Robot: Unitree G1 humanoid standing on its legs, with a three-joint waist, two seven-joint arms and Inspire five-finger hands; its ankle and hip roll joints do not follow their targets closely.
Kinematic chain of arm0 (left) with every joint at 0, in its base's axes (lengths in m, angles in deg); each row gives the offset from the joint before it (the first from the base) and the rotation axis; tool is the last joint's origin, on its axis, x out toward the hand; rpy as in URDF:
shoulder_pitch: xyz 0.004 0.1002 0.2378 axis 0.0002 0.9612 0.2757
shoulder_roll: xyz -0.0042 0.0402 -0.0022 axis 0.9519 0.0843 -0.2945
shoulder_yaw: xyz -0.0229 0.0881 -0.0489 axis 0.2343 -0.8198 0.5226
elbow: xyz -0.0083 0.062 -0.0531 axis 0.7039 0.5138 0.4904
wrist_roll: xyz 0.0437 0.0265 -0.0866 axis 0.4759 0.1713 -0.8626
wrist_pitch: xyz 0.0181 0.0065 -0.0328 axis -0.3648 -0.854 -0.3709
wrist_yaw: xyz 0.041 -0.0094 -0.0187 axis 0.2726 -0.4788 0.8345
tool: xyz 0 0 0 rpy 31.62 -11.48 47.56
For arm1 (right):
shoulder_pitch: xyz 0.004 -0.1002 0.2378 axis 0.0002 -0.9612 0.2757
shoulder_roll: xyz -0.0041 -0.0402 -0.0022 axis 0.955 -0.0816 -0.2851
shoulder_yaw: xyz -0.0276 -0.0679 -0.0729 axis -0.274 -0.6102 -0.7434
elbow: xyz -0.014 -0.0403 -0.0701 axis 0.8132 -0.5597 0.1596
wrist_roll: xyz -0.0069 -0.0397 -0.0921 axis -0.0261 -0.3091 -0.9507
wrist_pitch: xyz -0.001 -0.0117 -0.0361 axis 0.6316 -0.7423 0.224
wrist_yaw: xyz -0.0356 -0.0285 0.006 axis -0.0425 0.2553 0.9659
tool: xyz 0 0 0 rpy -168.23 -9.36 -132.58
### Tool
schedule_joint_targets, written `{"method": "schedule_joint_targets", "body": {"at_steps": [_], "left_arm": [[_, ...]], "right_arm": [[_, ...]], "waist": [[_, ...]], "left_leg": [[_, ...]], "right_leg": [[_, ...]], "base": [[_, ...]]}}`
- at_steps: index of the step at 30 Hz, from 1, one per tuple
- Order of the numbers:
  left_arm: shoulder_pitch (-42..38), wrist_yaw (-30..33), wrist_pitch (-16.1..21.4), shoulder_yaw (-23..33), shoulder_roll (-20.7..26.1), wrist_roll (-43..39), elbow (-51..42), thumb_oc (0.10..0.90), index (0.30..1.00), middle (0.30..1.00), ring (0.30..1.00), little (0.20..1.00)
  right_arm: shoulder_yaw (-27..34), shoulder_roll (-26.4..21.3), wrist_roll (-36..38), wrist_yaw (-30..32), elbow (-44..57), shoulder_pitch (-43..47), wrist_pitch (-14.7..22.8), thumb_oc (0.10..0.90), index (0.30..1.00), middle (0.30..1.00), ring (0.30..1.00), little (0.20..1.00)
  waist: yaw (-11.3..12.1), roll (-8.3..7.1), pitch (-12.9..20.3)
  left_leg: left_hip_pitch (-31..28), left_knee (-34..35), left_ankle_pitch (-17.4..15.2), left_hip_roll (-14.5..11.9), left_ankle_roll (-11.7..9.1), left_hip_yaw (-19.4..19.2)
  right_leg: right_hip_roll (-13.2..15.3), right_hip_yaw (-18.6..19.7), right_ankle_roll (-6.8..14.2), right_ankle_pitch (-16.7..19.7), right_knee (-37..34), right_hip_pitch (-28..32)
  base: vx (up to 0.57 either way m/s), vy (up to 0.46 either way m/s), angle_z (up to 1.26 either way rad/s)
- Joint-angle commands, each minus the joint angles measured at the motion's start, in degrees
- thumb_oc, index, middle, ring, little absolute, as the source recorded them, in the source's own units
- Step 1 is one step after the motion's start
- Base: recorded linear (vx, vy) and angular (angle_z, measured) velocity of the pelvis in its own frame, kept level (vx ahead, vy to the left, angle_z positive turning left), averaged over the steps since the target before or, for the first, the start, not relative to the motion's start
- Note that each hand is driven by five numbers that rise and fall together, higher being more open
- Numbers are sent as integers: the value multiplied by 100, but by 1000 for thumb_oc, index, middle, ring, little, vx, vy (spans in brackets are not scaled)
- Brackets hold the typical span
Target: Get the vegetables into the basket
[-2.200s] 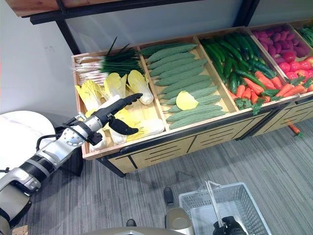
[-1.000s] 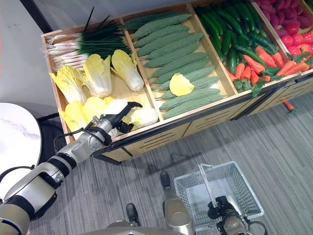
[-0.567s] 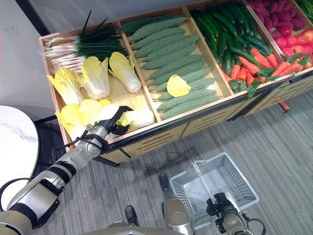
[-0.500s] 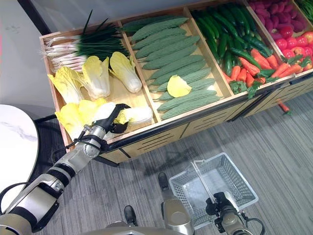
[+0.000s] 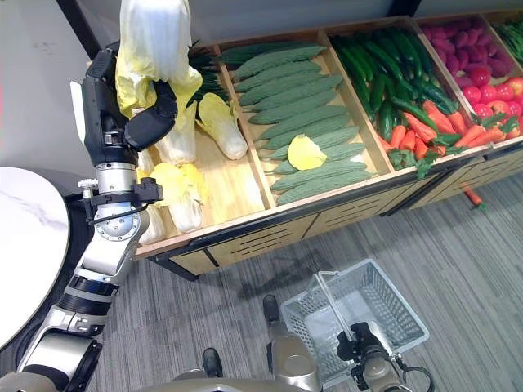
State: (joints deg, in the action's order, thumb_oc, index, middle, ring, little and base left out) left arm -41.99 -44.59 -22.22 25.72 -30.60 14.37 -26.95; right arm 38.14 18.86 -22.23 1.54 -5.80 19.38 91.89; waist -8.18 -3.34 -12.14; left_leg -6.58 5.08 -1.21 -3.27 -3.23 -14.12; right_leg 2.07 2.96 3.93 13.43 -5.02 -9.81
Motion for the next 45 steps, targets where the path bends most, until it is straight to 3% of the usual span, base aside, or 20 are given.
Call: {"method": "schedule_joint_targets", "body": {"at_steps": [1, 3, 11, 17, 21, 22, 23, 25, 27, 30, 32, 33, 36, 39, 43, 45], "left_arm": [[-56, -777, 600, 73, 74, -1020, -511, 400, 300, 300, 300, 300], [375, -1264, 585, 102, 73, -1681, -780, 400, 300, 300, 300, 300], [1083, -1768, 524, 242, 236, -1968, -1121, 400, 300, 300, 300, 300], [1207, -1983, 446, 198, 462, -1917, -1120, 400, 300, 300, 300, 300], [1109, -2006, 441, 106, 492, -1952, -1066, 400, 300, 300, 300, 300], [1038, -2004, 432, 41, 486, -1979, -1024, 400, 300, 300, 300, 300], [1033, -2005, 434, 39, 486, -1979, -1020, 400, 300, 300, 300, 300], [958, -2017, 461, -29, 459, -2015, -921, 400, 300, 300, 300, 300], [905, -2008, 466, -66, 477, -2012, -883, 400, 300, 300, 300, 300], [867, -2095, 411, -91, 557, -2005, -900, 400, 300, 300, 300, 300], [938, -2140, 390, 19, 603, -1991, -962, 400, 300, 300, 300, 300], [996, -2164, 371, 46, 592, -2018, -981, 400, 300, 300, 300, 300], [1202, -2245, 326, 182, 659, -2043, -1161, 400, 300, 300, 300, 300], [1283, -2278, 293, 200, 701, -2035, -1227, 400, 300, 300, 300, 300], [1374, -2299, 270, 294, 755, -2002, -1205, 400, 300, 300, 300, 300], [1357, -2304, 274, 246, 737, -2020, -1184, 400, 300, 300, 300, 300]], "right_arm": [[-138, -181, -77, 3, -36, -195, 133, 400, 300, 300, 300, 300], [-73, -180, -100, -46, -43, -222, 131, 400, 300, 300, 300, 300], [28, -150, -135, -112, -66, -307, 156, 400, 300, 300, 300, 300], [152, -224, -74, -155, -66, -278, 151, 400, 300, 300, 300, 300], [251, -254, 13, -148, -45, -276, 131, 400, 300, 300, 300, 300], [296, -251, 72, -149, -5, -278, 123, 400, 300, 300, 300, 300], [298, -252, 72, -150, -3, -278, 122, 400, 300, 300, 300, 300], [358, -205, 83, -166, 50, -354, 97, 400, 300, 300, 300, 300], [373, -188, 86, -178, 19, -364, 76, 400, 300, 300, 300, 300], [408, -146, 85, -194, -70, -460, 36, 400, 300, 300, 300, 300], [425, -156, 44, -194, -126, -454, 12, 400, 300, 300, 300, 300], [443, -164, 33, -194, -136, -473, 18, 400, 300, 300, 300, 300], [464, -175, 8, -189, -101, -477, 27, 400, 300, 300, 300, 300], [402, -148, 2, -180, -4, -446, 45, 400, 300, 300, 300, 300], [269, -117, -17, -164, 143, -354, 75, 400, 300, 300, 300, 300], [263, -109, -7, -161, 156, -359, 80, 400, 300, 300, 300, 300]], "waist": [[1, -72, 465], [52, -58, 455], [168, -68, 416], [244, -202, 239], [209, -224, 179], [113, -243, 90], [125, -246, 94], [-30, -271, -21], [-62, -279, -56], [-25, -124, -182], [106, -26, -222], [154, 29, -216], [312, 71, -148], [387, 2, -93], [513, -144, -103], [496, -146, -111]], "left_leg": [[157, -8, 54, -270, -164, 407], [172, -8, 64, -256, -155, 452], [151, -45, 58, -233, -124, 502], [546, -980, -333, -127, -37, 478], [680, -1212, -483, -30, 53, 426], [705, -1218, -520, 70, 145, 338], [708, -1216, -519, 74, 148, 326], [652, -1091, -538, 224, 235, 58], [685, -1070, -497, 238, 264, -51], [792, -1191, -542, 148, 372, -300], [824, -1236, -540, 82, 421, -548], [772, -1266, -678, 29, 404, -605], [839, -1333, -644, -137, 429, -1108], [873, -1435, -652, -216, 378, -1360], [940, -1768, -703, -435, 312, -1855], [971, -1879, -708, -515, 271, -1902]], "right_leg": [[644, 36, 650, -255, 72, 236], [661, 5, 642, -263, 70, 256], [679, -41, 610, -316, 97, 302], [795, 34, 643, -275, 219, 269], [847, 169, 733, -258, 467, 82], [879, 333, 867, -20, 714, -148], [880, 348, 870, -19, 721, -163], [999, 535, 1068, 647, 711, -429], [1041, 528, 1059, 716, 760, -564], [1162, -246, 777, 66, 1286, -628], [1348, -969, 588, -391, 1749, -477], [1442, -1174, 627, -598, 2014, -376], [1762, -1766, 598, -724, 2646, -124], [1731, -1811, 621, -771, 2584, 108], [1662, -2228, 611, -875, 2040, 322], [1597, -2205, 589, -917, 1958, 328]], "base": [[0, 0, 0], [0, 0, 0], [4, 5, 2], [-21, 25, 2], [-77, 148, -6], [-80, 133, -10], [-118, 220, -14], [-133, 264, -26], [-111, 156, -53], [-152, 182, -83], [-121, 207, -70], [-73, 146, -86], [-82, 74, -90], [-52, -27, -79], [-33, -147, -96], [-13, -155, -80]]}}
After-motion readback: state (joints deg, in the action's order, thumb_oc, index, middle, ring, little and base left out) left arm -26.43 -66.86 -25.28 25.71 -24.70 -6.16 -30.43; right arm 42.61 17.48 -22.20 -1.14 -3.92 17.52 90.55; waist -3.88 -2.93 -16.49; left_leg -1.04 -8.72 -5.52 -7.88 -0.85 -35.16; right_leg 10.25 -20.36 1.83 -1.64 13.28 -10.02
